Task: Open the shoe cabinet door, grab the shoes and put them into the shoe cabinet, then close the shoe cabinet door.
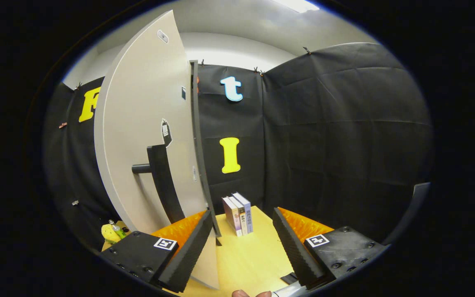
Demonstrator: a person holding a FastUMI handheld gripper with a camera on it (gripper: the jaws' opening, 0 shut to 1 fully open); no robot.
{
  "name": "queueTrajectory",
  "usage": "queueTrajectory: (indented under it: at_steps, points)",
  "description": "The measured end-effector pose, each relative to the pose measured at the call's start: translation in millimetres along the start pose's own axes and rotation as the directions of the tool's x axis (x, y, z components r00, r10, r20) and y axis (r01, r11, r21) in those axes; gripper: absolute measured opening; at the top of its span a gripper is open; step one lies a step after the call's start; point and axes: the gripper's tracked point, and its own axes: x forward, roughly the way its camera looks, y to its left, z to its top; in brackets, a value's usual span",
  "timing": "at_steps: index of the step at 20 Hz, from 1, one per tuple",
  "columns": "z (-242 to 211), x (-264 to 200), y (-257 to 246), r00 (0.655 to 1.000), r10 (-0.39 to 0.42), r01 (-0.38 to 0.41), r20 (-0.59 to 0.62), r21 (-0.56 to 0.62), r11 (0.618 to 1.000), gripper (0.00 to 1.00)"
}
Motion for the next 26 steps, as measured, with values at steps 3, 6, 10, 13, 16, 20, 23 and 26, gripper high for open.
queueTrajectory:
  at_steps: [3, 6, 10, 13, 16, 20, 23, 26]
  points:
    - [-7.2, -2.0, 42.1, 0.998, 0.066, -0.066, -0.016, 0.01, 0.998, 0.97]
    - [-17.1, 2.5, 87.0, 0.99, 0.137, -0.135, -0.044, 0.044, 0.99, 0.97]
    - [-26.1, 11.8, 151.4, 0.966, 0.245, -0.244, -0.081, 0.021, 0.969, 0.98]
    - [-29.3, 15.0, 186.8, 0.954, 0.286, -0.29, -0.09, -0.039, 0.956, 0.98]
    - [-22.3, 13.4, 216.4, 0.945, 0.319, -0.324, -0.065, -0.074, 0.943, 0.98]
    - [-15.4, 10.4, 245.1, 0.931, 0.362, -0.365, -0.044, -0.075, 0.928, 0.98]
    - [-12.8, 5.8, 251.2, 0.928, 0.372, -0.374, -0.035, -0.068, 0.925, 0.98]
    - [-8.2, 3.2, 249.7, 0.927, 0.375, -0.376, -0.025, -0.06, 0.925, 0.98]
